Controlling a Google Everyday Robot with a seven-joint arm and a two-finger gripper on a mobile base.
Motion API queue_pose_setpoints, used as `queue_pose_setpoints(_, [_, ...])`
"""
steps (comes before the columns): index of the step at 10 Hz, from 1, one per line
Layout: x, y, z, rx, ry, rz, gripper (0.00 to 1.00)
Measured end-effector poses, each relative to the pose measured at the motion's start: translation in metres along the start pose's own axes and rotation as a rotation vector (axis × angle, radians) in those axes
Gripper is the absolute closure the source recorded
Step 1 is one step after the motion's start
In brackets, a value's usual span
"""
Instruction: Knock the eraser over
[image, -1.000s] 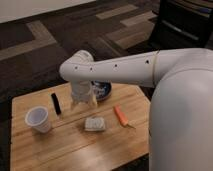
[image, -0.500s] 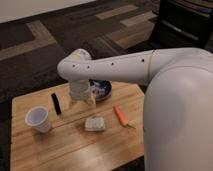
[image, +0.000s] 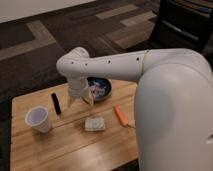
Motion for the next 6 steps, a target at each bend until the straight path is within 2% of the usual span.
queue_pose_setpoints(6, [-0.027,0.012,0.011,0.038,0.025,-0.062,0.35])
